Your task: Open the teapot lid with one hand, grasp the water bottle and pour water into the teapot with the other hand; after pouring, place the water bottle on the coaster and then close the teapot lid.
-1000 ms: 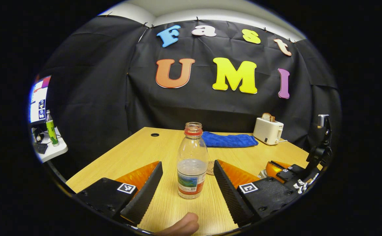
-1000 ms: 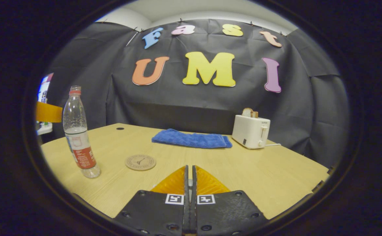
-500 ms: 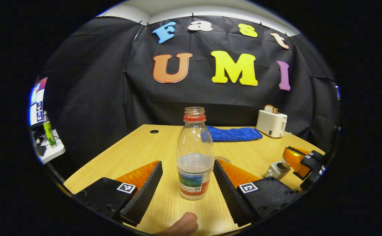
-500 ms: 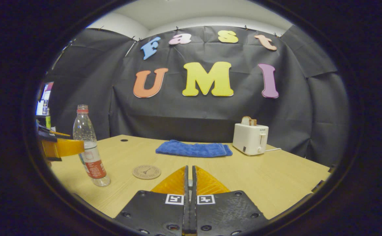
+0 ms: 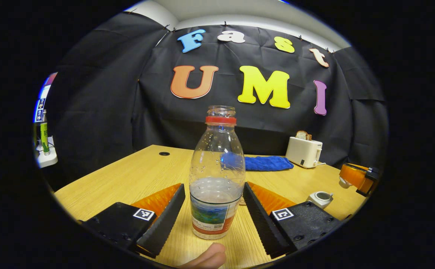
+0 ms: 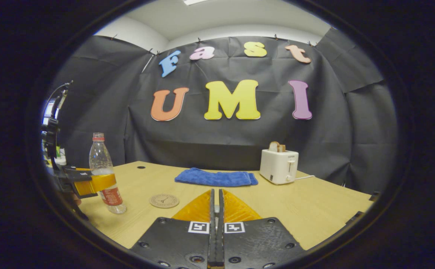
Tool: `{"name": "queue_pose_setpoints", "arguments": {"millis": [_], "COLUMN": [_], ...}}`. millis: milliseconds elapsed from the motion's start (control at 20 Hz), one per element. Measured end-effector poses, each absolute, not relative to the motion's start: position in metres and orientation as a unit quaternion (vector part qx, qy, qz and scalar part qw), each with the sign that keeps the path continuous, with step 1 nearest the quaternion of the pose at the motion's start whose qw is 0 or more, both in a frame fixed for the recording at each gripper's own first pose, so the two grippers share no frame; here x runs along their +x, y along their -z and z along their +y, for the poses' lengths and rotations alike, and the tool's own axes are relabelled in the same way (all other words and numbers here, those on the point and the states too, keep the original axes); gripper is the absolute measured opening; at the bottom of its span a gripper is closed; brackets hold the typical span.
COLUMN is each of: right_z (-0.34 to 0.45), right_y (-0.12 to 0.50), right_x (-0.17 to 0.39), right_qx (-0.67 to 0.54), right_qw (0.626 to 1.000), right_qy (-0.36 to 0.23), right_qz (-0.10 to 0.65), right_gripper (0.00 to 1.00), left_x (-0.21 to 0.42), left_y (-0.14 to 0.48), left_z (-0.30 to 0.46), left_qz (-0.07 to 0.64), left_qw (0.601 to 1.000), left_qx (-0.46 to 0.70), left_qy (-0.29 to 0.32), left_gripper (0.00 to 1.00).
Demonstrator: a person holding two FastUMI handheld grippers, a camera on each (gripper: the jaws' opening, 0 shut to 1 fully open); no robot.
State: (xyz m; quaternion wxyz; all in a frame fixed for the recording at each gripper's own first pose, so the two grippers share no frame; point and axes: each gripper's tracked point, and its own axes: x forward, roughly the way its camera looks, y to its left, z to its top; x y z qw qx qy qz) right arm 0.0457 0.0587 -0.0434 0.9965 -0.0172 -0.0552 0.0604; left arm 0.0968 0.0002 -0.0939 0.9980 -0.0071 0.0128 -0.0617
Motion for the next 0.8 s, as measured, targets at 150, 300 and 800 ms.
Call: {"name": "queue_pose_setpoints", "arguments": {"millis": [150, 300, 800], "right_z": [0.050, 0.039, 0.007], "right_y": [0.043, 0.041, 0.051], "right_x": [0.043, 0.043, 0.042], "right_qx": [-0.014, -0.009, 0.026], "right_qw": [0.997, 0.997, 0.997], "right_qy": [-0.058, -0.055, -0.064], "right_qz": [-0.057, -0.061, -0.044], "right_gripper": [0.00, 0.00, 0.00], "left_x": [0.104, 0.104, 0.085], "left_y": [0.104, 0.103, 0.089], "left_z": [0.001, -0.008, -0.020], "left_qz": [0.027, 0.025, 0.029], "left_qw": [0.998, 0.997, 0.993], "left_qx": [-0.004, 0.010, 0.113], "left_qy": [0.060, 0.073, 0.029], "left_gripper": [0.98, 0.83, 0.78]}}
